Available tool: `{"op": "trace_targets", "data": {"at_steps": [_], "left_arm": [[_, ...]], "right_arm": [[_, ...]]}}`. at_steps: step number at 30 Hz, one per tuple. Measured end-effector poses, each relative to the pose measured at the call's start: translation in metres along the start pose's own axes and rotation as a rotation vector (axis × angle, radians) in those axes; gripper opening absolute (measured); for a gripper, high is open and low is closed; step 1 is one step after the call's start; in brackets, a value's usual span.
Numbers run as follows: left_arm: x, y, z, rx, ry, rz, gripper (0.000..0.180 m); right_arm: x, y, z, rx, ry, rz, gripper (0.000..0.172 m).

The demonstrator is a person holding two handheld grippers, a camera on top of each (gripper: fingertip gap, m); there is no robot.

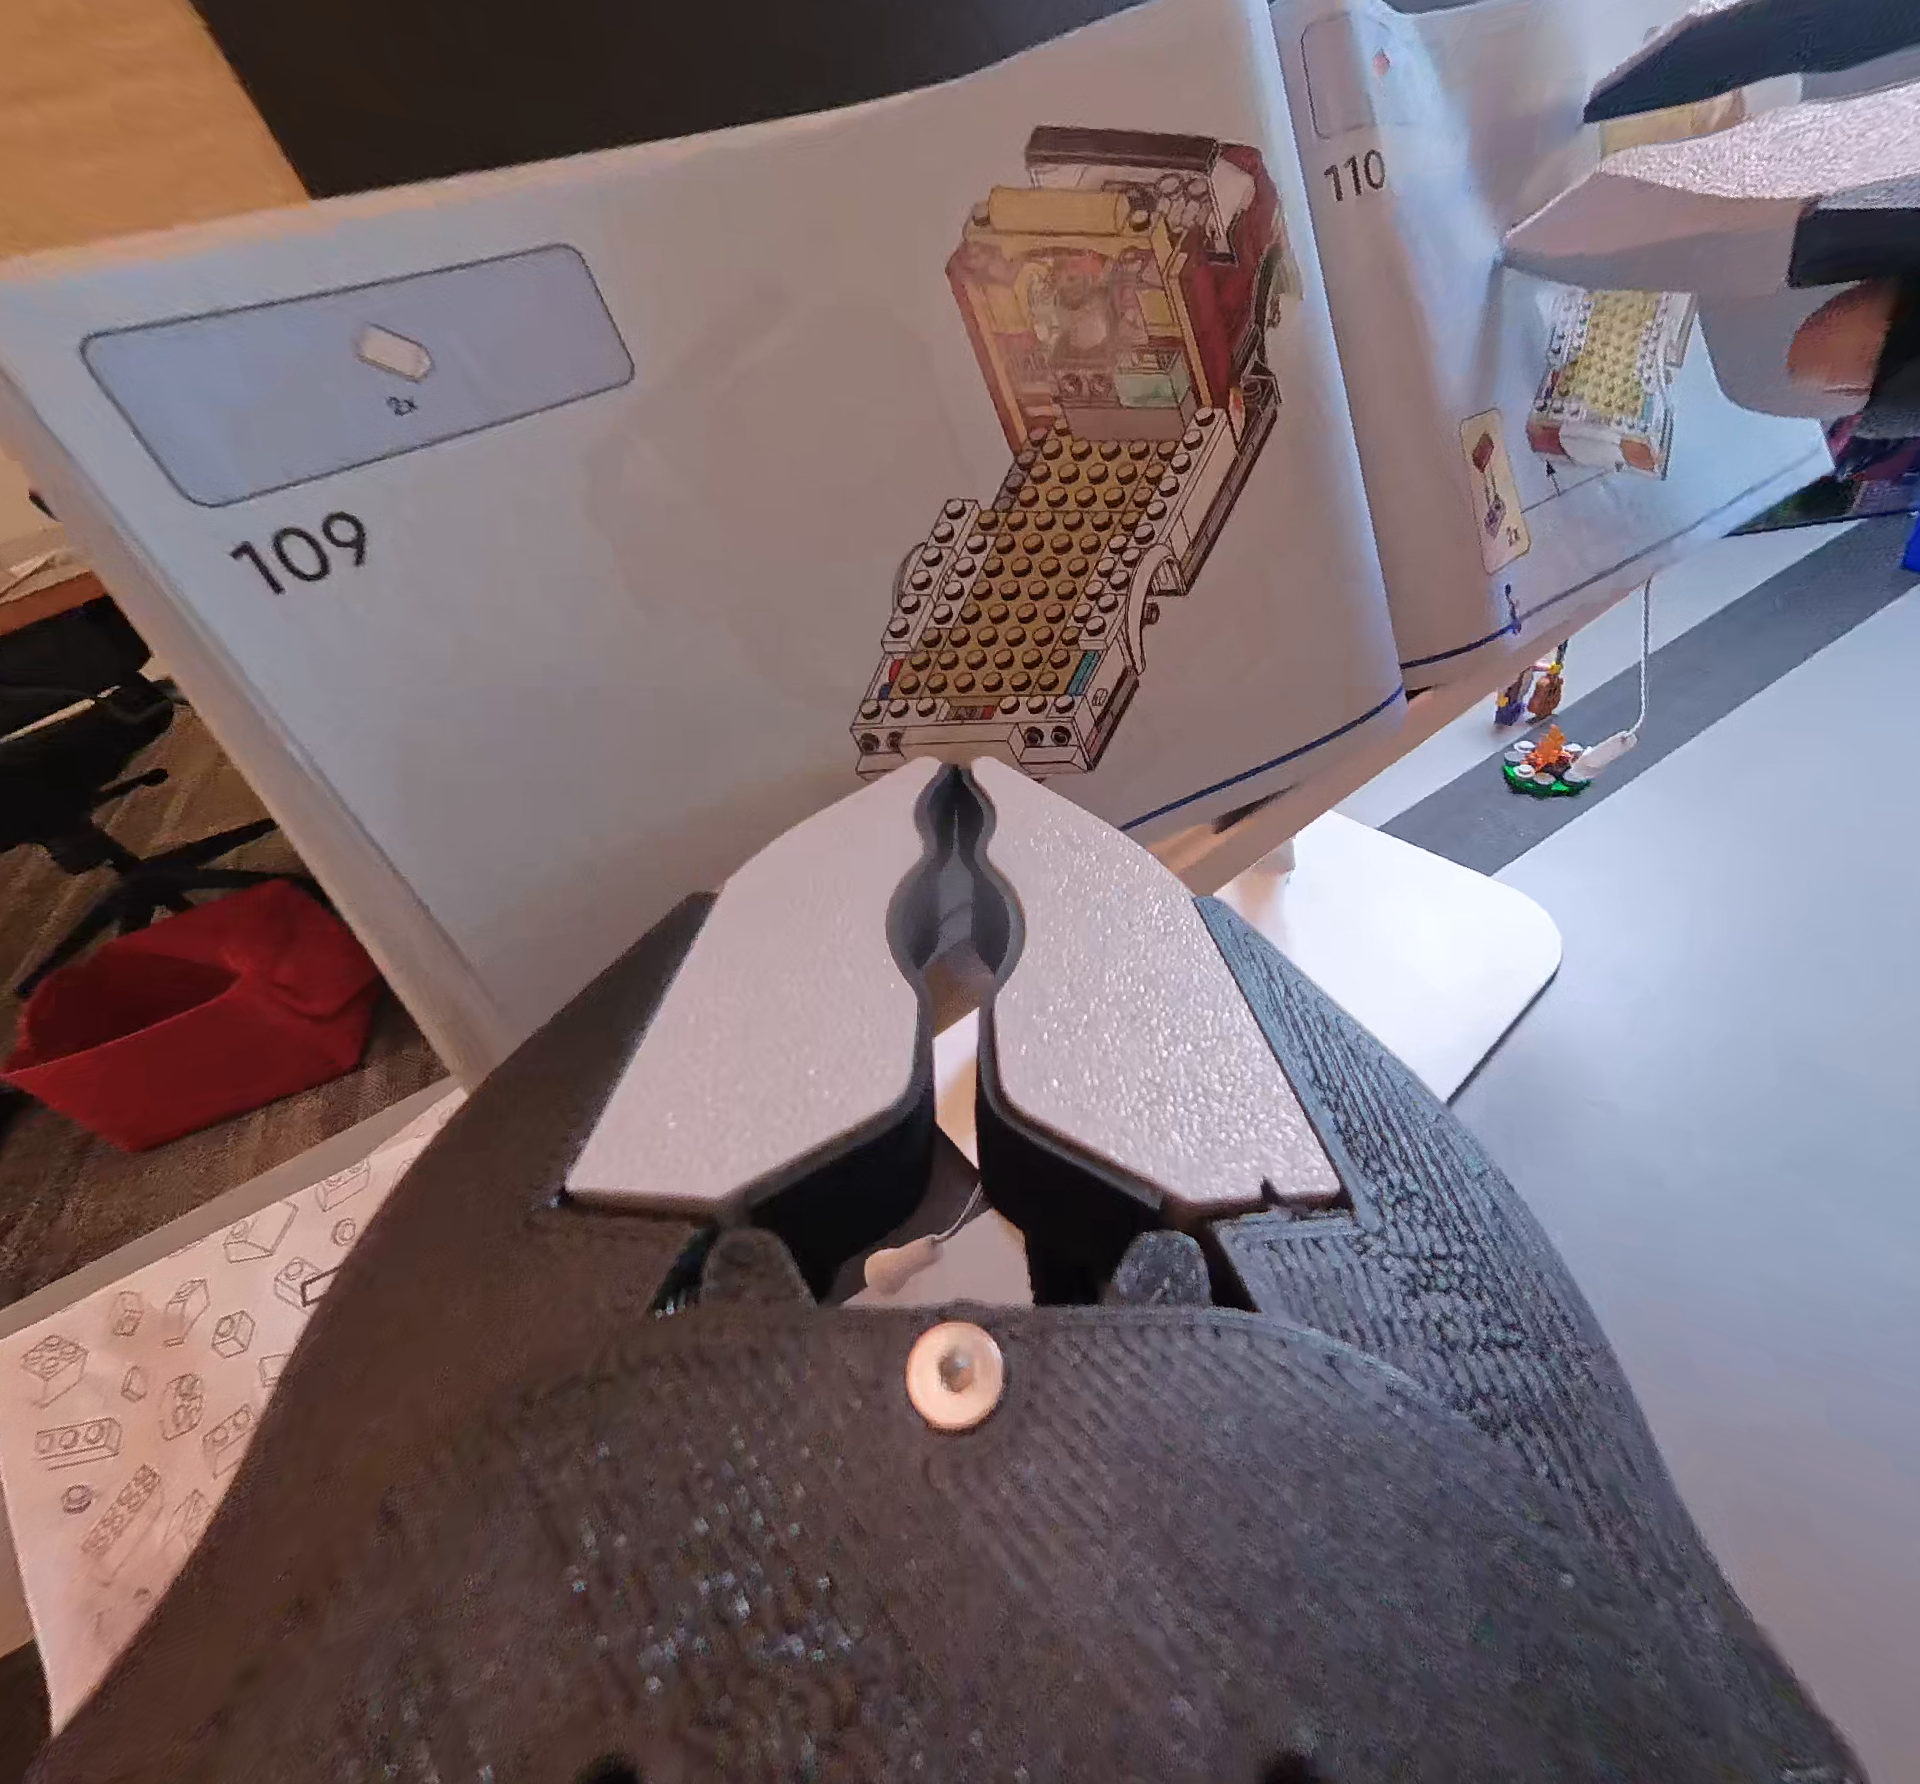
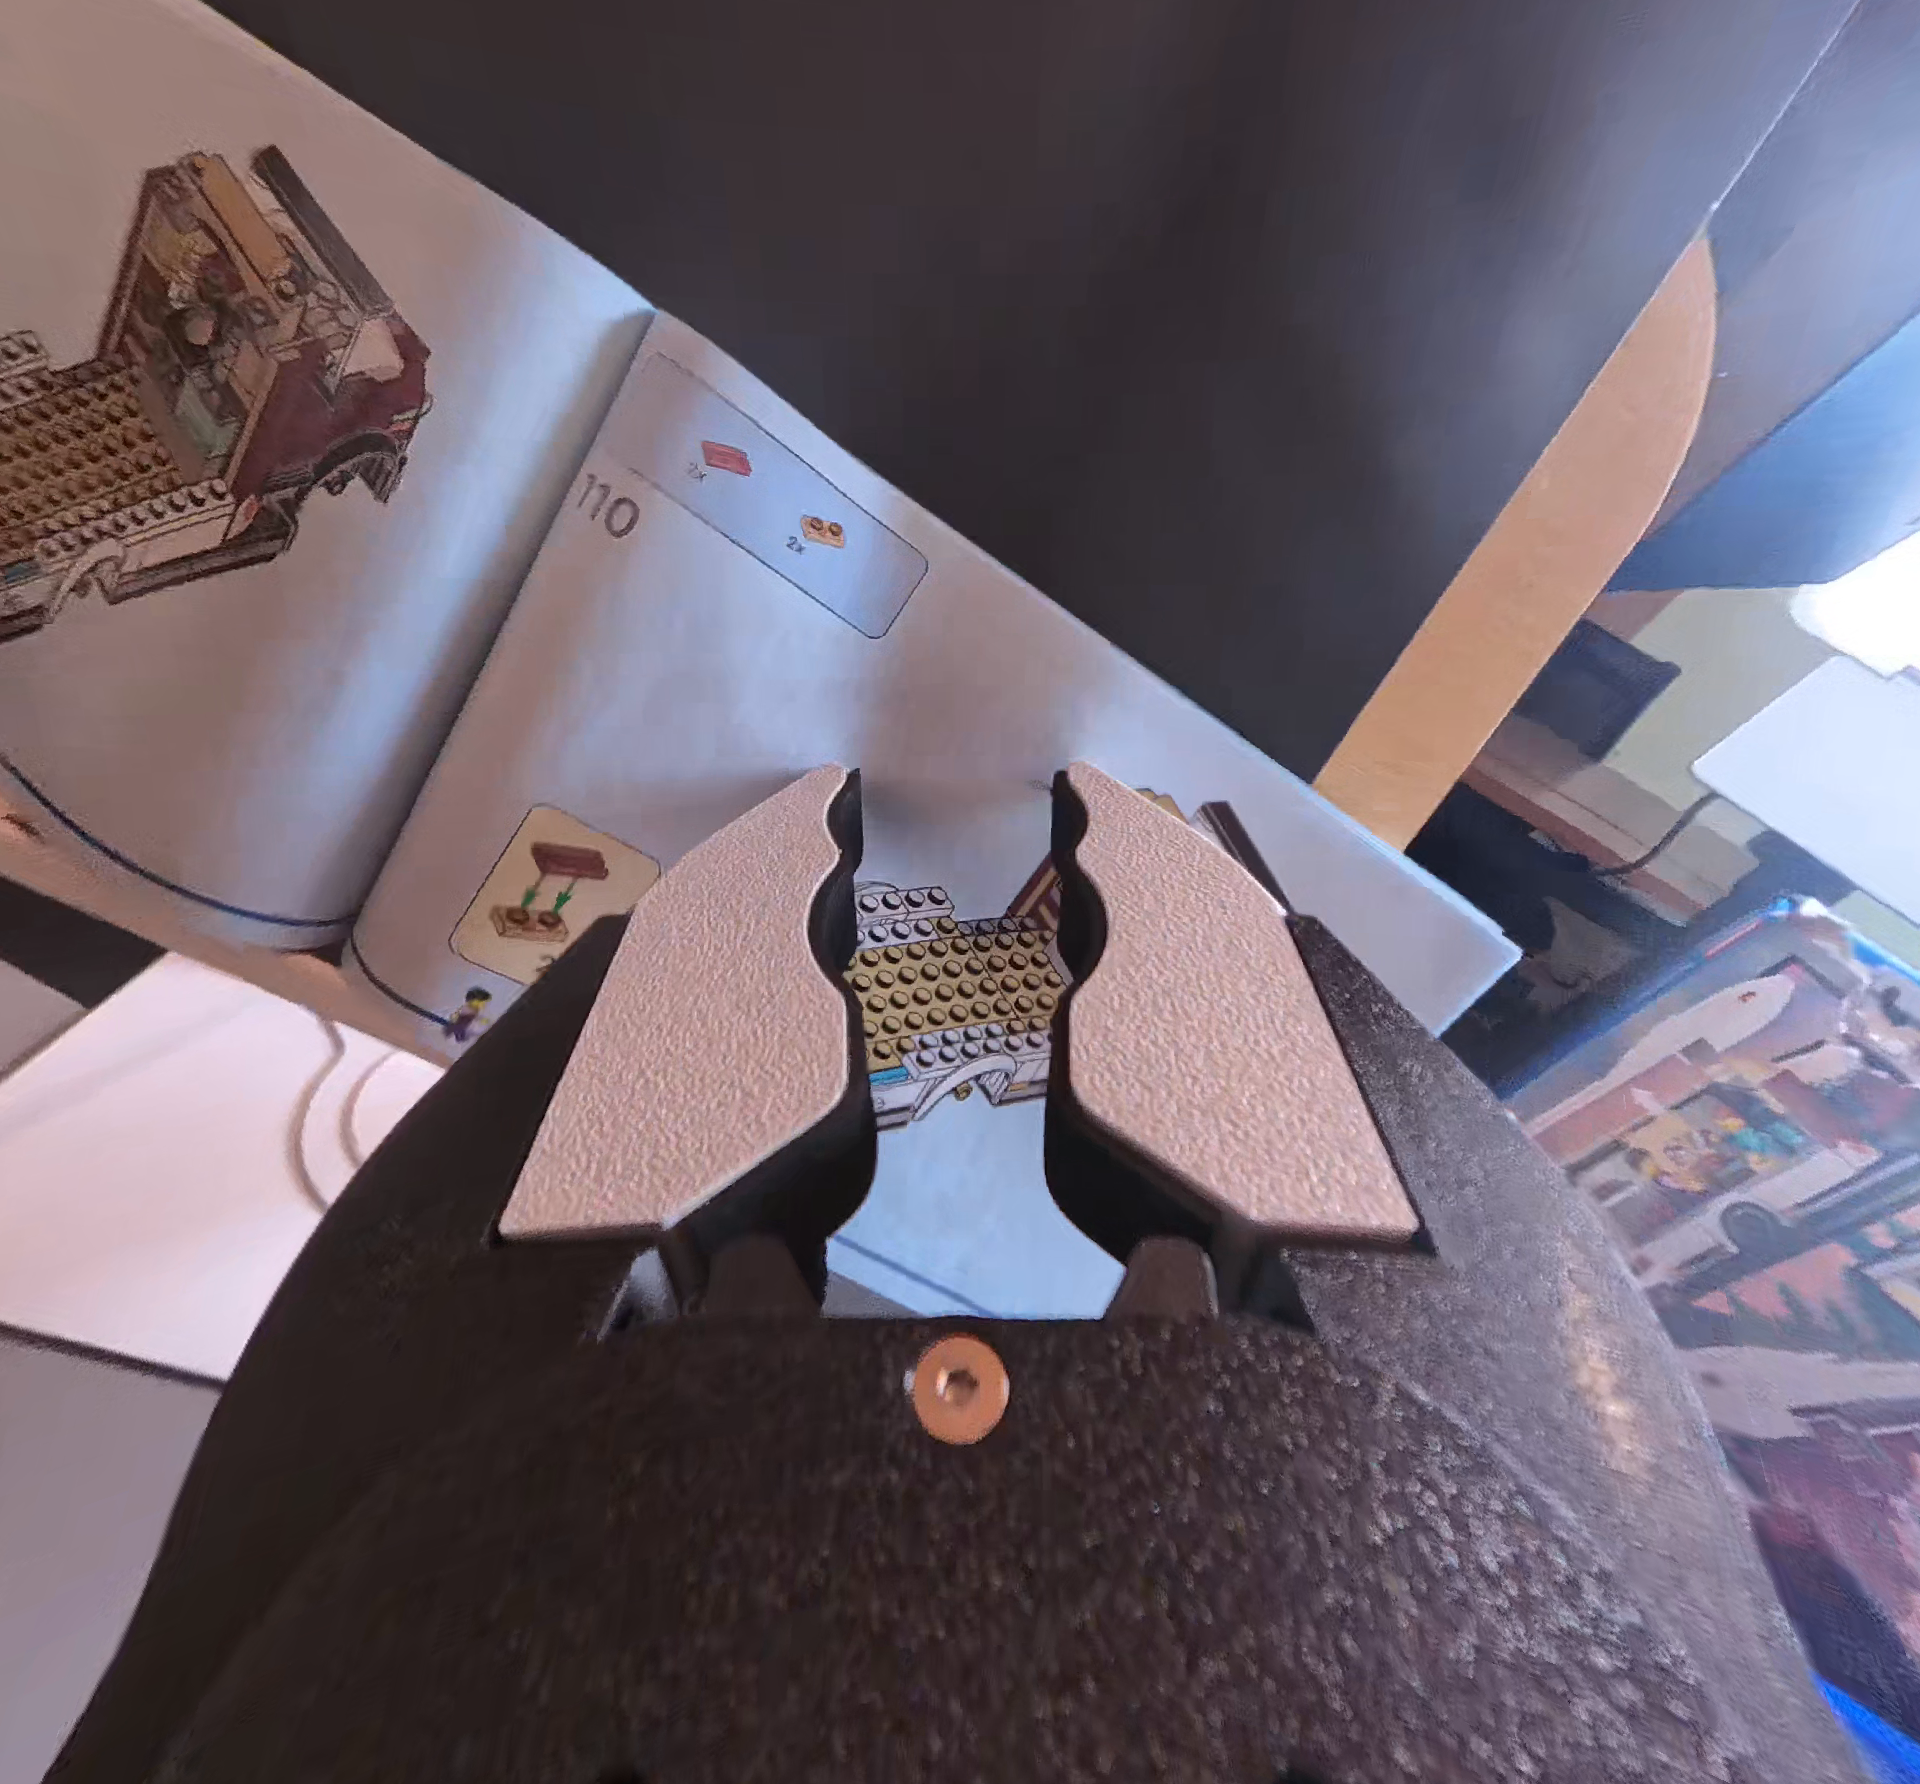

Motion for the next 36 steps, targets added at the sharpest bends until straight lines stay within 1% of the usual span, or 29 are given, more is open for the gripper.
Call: {"op": "trace_targets", "data": {"at_steps": [3,5,9,11,12,13,14,15,16,17,20,24,26,28,33,36], "left_arm": [[-0.001,0.002,-0.002,0.012,-0.018,-0.012,0.0],[0.0,0.001,-0.002,-0.002,-0.026,-0.007,0.0],[0.001,0.001,-0.002,-0.03,-0.026,-0.007,0.0],[0.0,0.002,-0.003,-0.026,-0.026,-0.007,0.0],[0.0,0.003,-0.003,-0.027,-0.026,-0.006,0.0],[0.0,0.004,-0.004,-0.027,-0.025,-0.005,0.0],[0.0,0.004,-0.004,-0.027,-0.025,-0.003,0.0],[-0.001,0.004,-0.004,-0.026,-0.024,-0.002,0.0],[-0.001,0.004,-0.004,-0.026,-0.022,-0.001,0.0],[0.0,0.004,-0.003,-0.026,-0.02,0.001,0.0],[0.0,0.004,-0.003,-0.022,-0.02,0.0,0.0],[0.0,0.003,-0.004,-0.015,-0.029,0.003,0.0],[0.0,0.002,-0.005,0.015,-0.059,-0.009,0.0],[-0.001,0.005,-0.008,0.042,-0.07,-0.011,0.0],[-0.003,0.009,-0.012,0.082,-0.067,0.004,0.0],[-0.003,0.009,-0.013,0.12,-0.081,0.013,0.0]], "right_arm": [[-0.011,0.014,0.0,0.066,-0.038,0.034,0.044],[-0.016,0.028,-0.005,0.101,-0.03,0.083,0.054],[-0.023,0.055,-0.033,0.226,0.016,0.131,0.07],[-0.02,0.067,-0.049,0.338,-0.041,0.14,0.082],[-0.016,0.073,-0.057,0.4,-0.093,0.139,0.084],[-0.01,0.078,-0.065,0.463,-0.175,0.135,0.079],[-0.006,0.081,-0.071,0.53,-0.284,0.122,0.056],[-0.003,0.082,-0.078,0.587,-0.357,0.096,0.042],[-0.002,0.081,-0.086,0.607,-0.378,0.062,0.029],[-0.003,0.078,-0.092,0.595,-0.384,0.035,0.02],[-0.001,0.061,-0.1,0.495,-0.418,0.023,0.005],[-0.001,0.037,-0.11,0.377,-0.368,-0.021,0.002],[-0.001,0.033,-0.109,0.354,-0.341,-0.042,0.002],[-0.003,0.042,-0.104,0.346,-0.318,-0.059,0.003],[-0.012,0.082,-0.092,0.42,-0.303,-0.11,0.01],[-0.014,0.084,-0.093,0.455,-0.288,-0.115,0.018]]}}
Point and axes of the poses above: each gripper's, where its closed fingertips meet, x out along the fingers, y out of its underside, z = x × y across the jaws, the point moved 10 cm from there along -x, back along the fingers, and after that the axes turned 1 degree about z, right-handed, at the moved point
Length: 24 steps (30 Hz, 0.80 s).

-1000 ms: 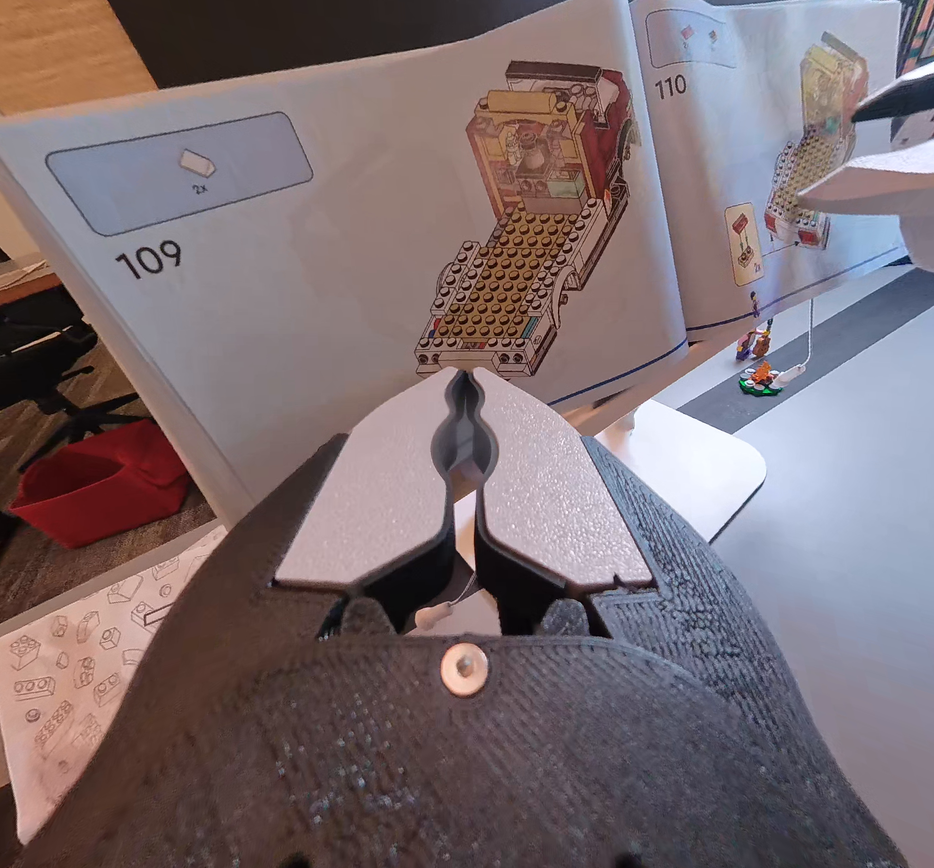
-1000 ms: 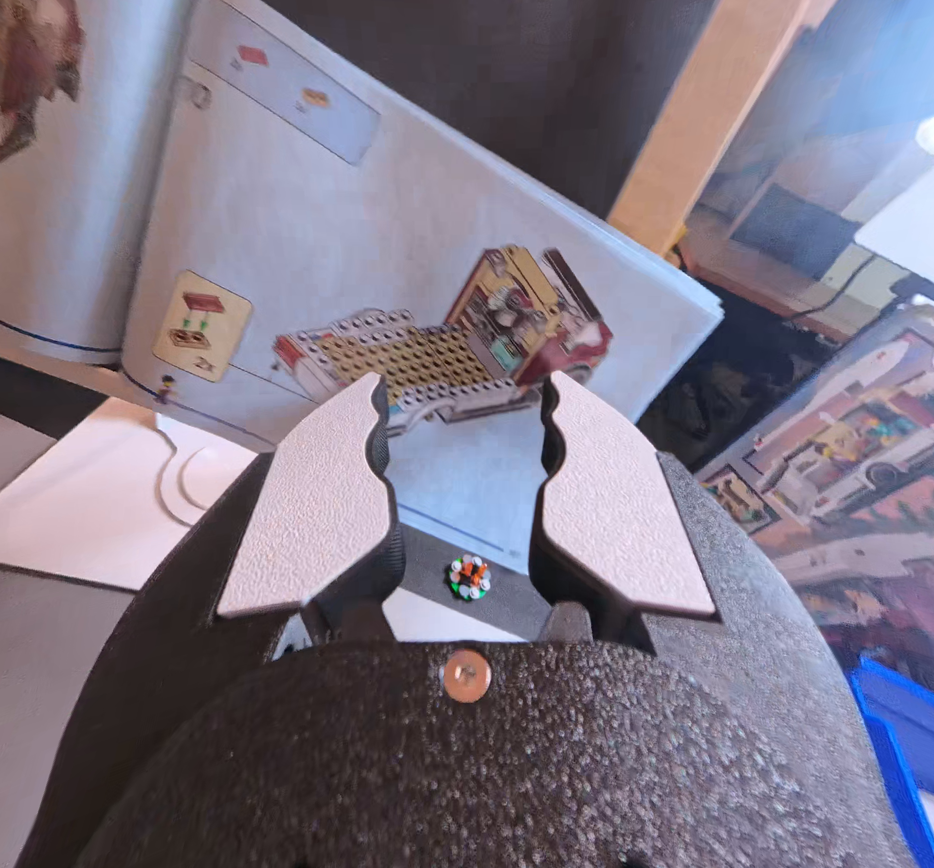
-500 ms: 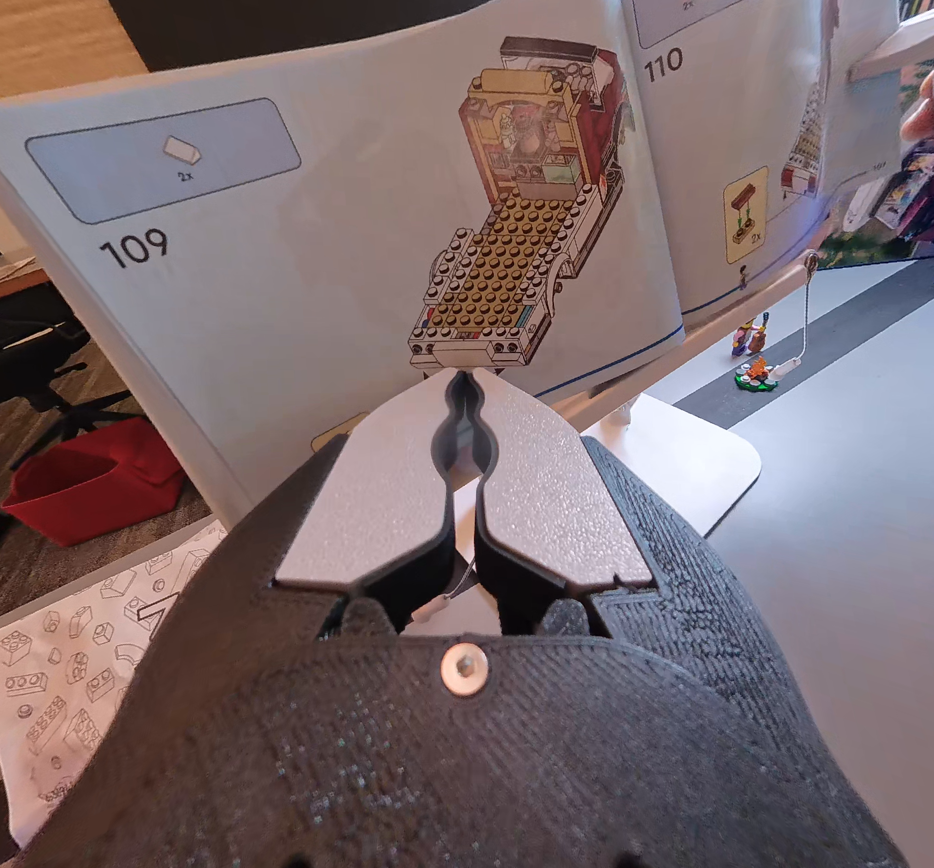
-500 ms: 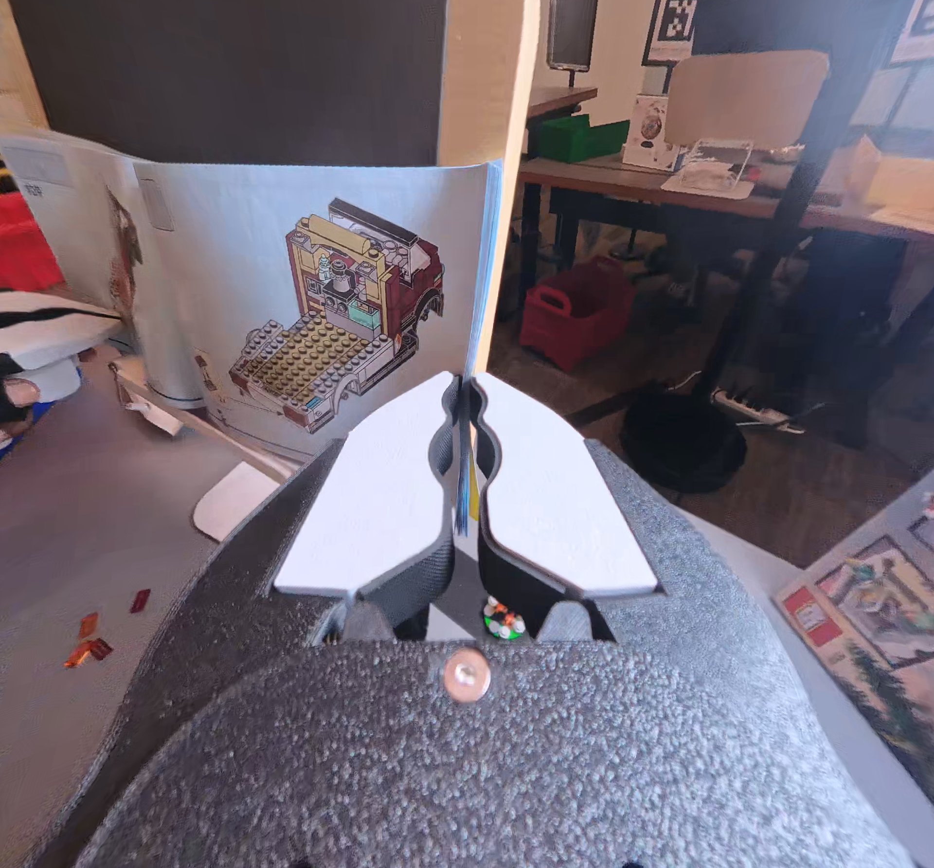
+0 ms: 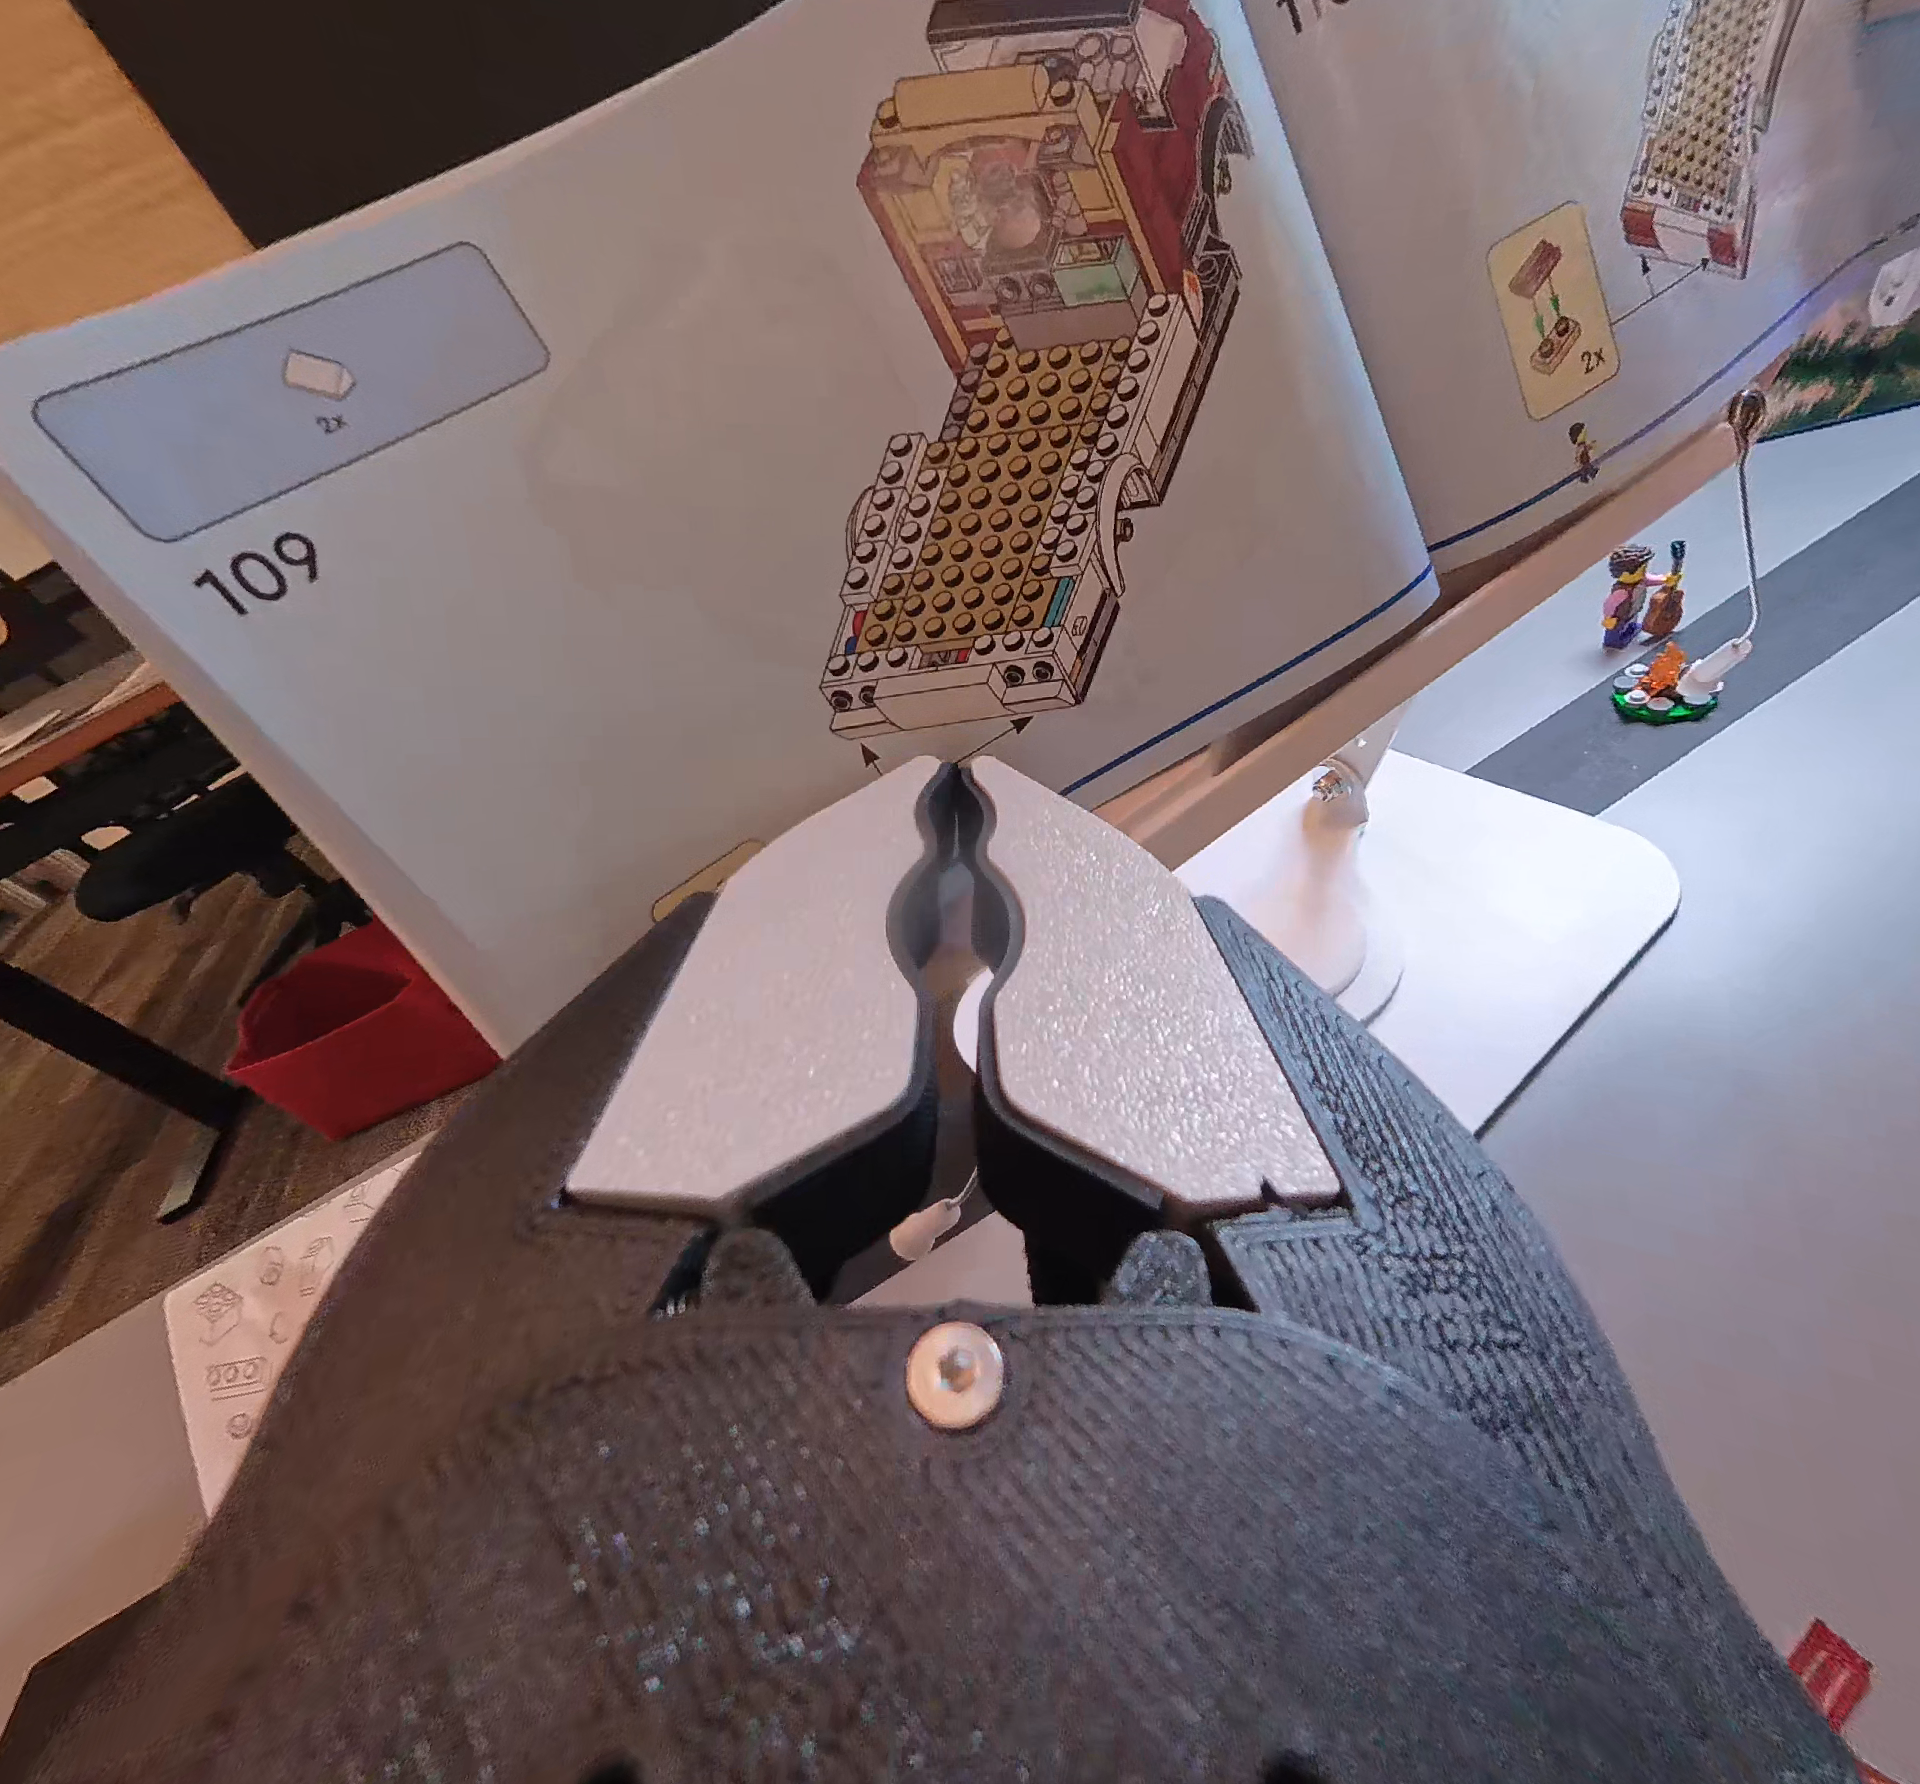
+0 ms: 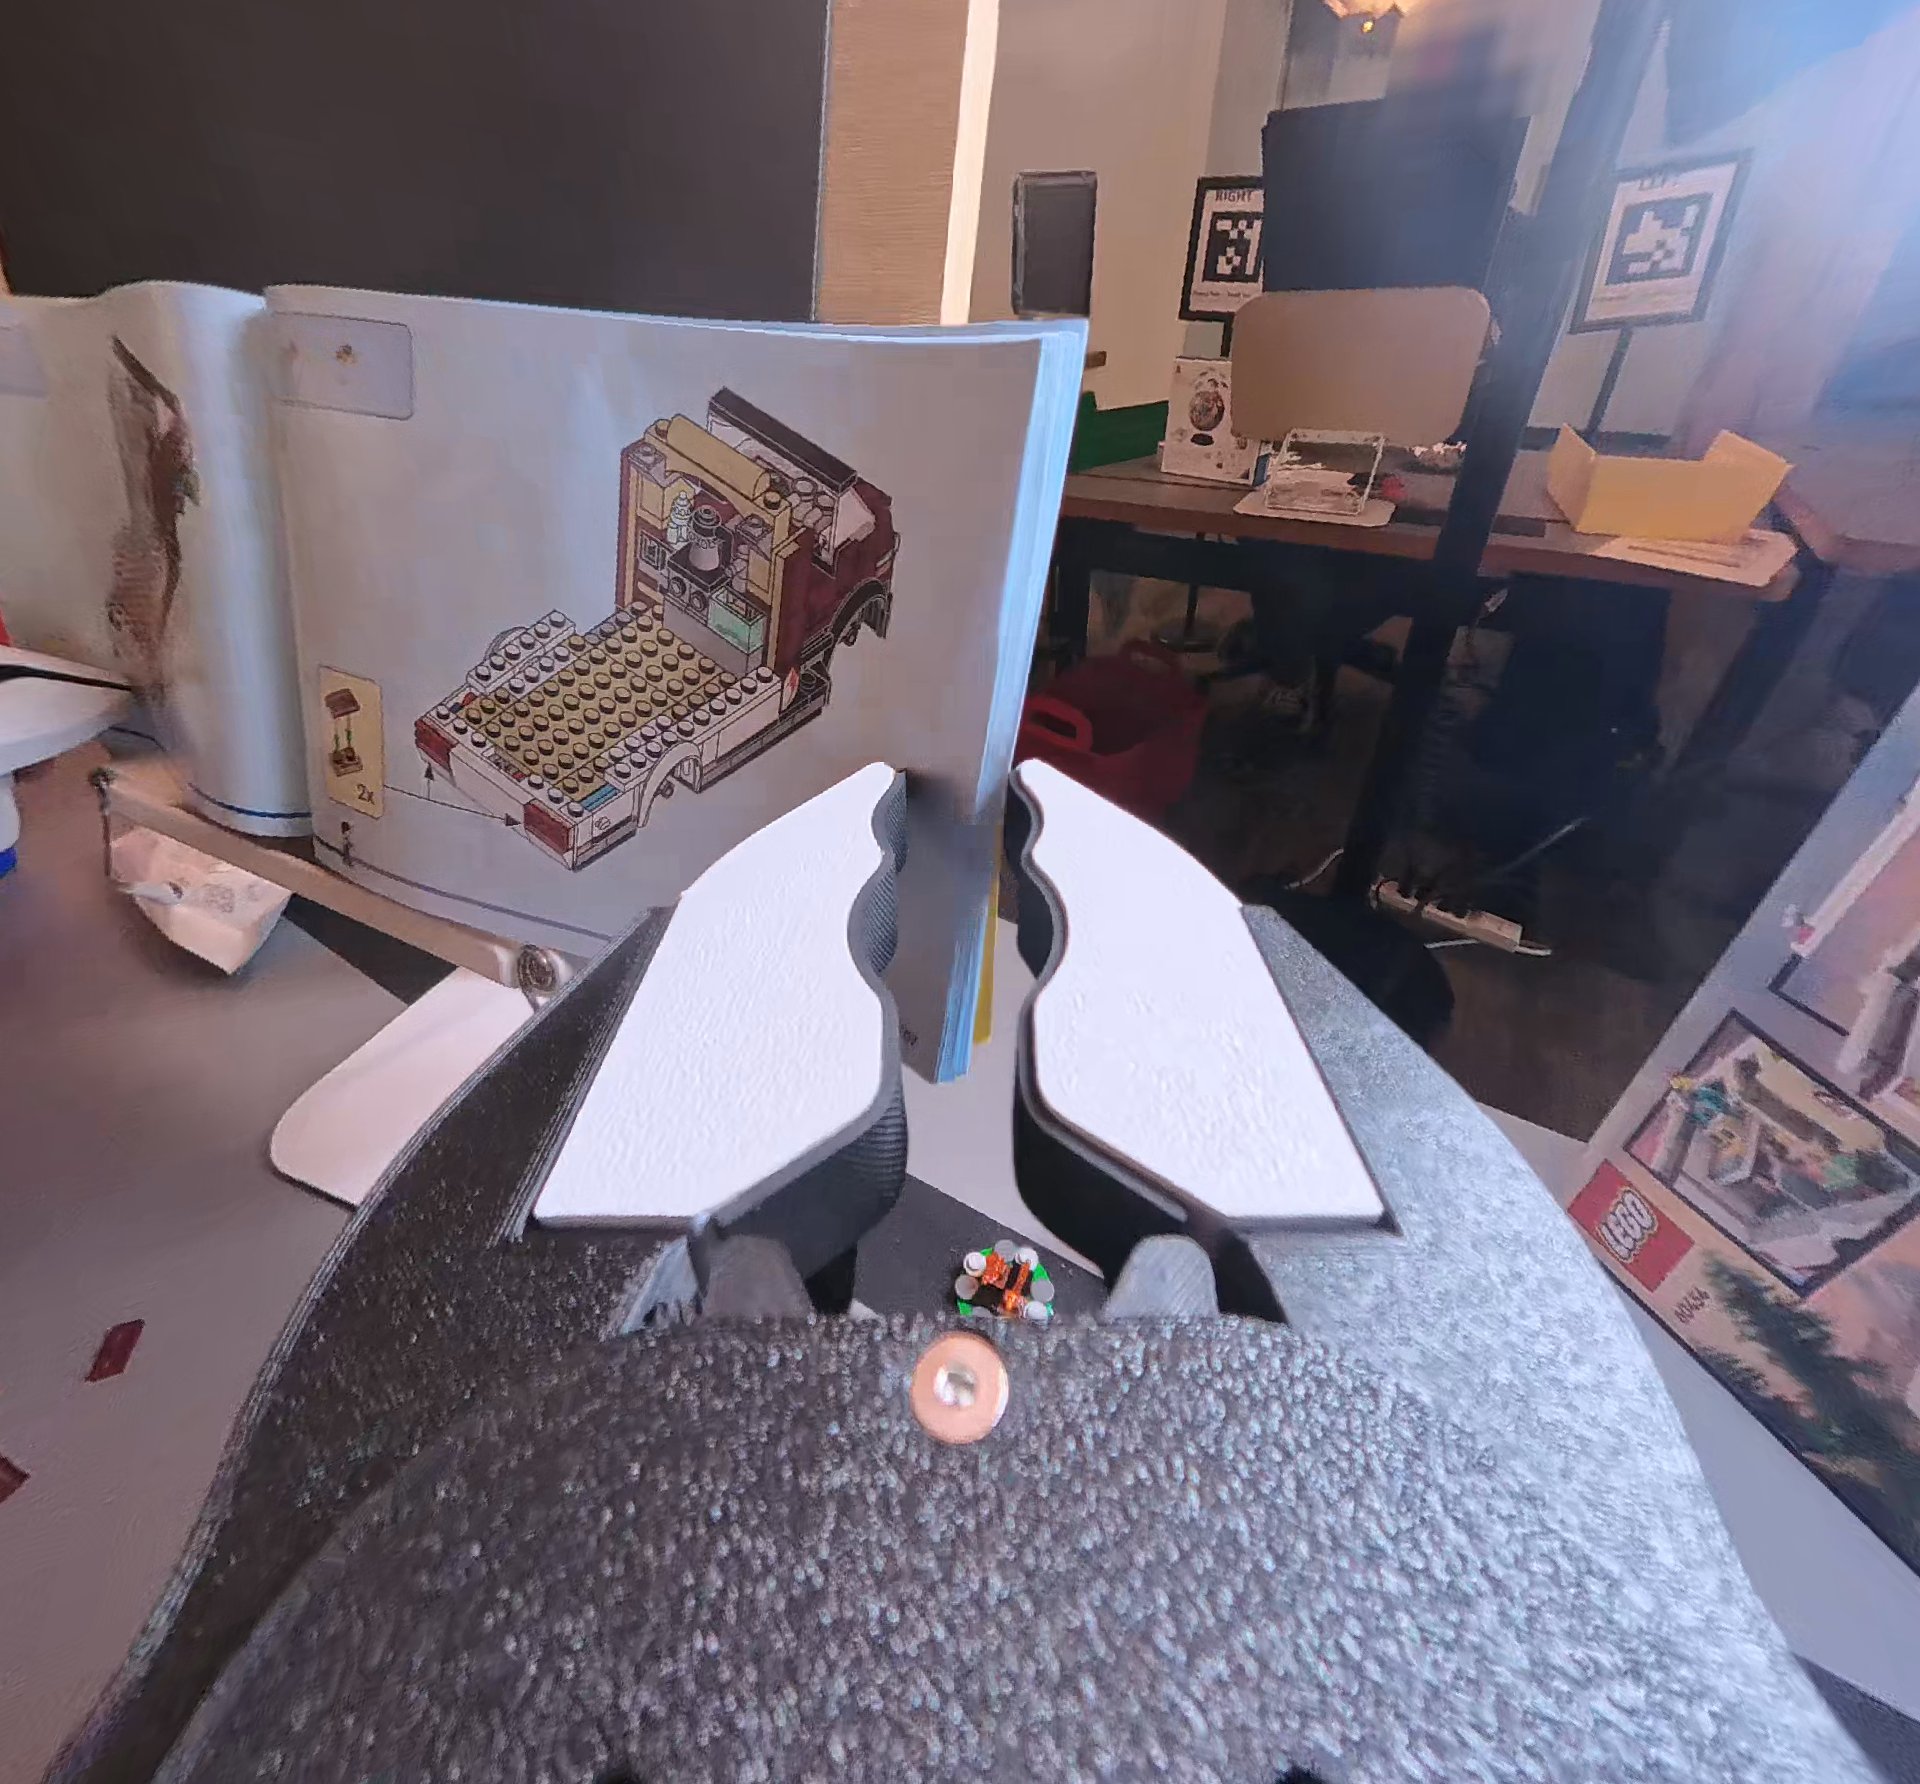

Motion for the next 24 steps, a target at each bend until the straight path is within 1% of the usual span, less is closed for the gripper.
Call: {"op": "trace_targets", "data": {"at_steps": [2,3,5,6,7,8,9,11,12,13,14,16,17,18,21,24], "left_arm": [[0.0,0.0,0.0,-0.013,0.003,-0.002,0.0],[0.0,0.0,0.001,-0.025,0.008,-0.005,0.0],[0.0,0.001,0.002,-0.05,0.016,-0.008,0.0],[0.0,0.001,0.002,-0.054,0.017,-0.009,0.0],[0.0,0.001,0.002,-0.053,0.016,-0.01,0.0],[0.0,0.001,0.001,-0.051,0.014,-0.012,0.0],[0.0,0.001,0.001,-0.051,0.013,-0.013,0.0],[0.001,0.001,0.001,-0.06,0.012,-0.015,0.0],[0.001,0.001,0.001,-0.065,0.011,-0.017,0.0],[0.001,0.002,0.001,-0.071,0.01,-0.02,0.0],[0.001,0.002,0.001,-0.073,0.008,-0.021,0.0],[0.001,0.002,0.001,-0.064,-0.001,-0.024,0.0],[0.001,0.003,0.0,-0.058,-0.008,-0.017,0.0],[0.001,0.004,0.001,-0.048,-0.011,0.005,0.0],[0.0,0.007,0.001,-0.063,0.008,-0.004,0.0],[-0.002,0.006,0.002,-0.076,0.013,-0.008,0.0]], "right_arm": [[-0.004,-0.005,0.002,0.0,0.04,0.004,0.027],[-0.009,-0.008,0.004,0.003,0.072,-0.014,0.035],[-0.025,-0.017,0.014,-0.017,0.162,-0.086,0.039],[-0.034,-0.021,0.025,-0.058,0.192,-0.138,0.037],[-0.04,-0.025,0.041,-0.117,0.197,-0.177,0.031],[-0.043,-0.027,0.06,-0.185,0.162,-0.185,0.023],[-0.039,-0.027,0.082,-0.249,0.097,-0.156,0.019],[-0.021,-0.019,0.123,-0.322,-0.031,-0.018,0.015],[-0.008,-0.014,0.139,-0.336,-0.074,0.052,0.013],[0.006,-0.009,0.15,-0.348,-0.082,0.104,0.007],[0.021,-0.005,0.153,-0.364,-0.035,0.15,0.0],[0.049,0.001,0.144,-0.372,0.1,0.3,0.001],[0.056,0.0,0.141,-0.354,0.116,0.331,0.0],[0.06,-0.002,0.14,-0.357,0.119,0.344,0.0],[0.064,-0.003,0.14,-0.47,0.133,0.396,0.001],[0.059,-0.002,0.141,-0.43,0.066,0.396,0.012]]}}
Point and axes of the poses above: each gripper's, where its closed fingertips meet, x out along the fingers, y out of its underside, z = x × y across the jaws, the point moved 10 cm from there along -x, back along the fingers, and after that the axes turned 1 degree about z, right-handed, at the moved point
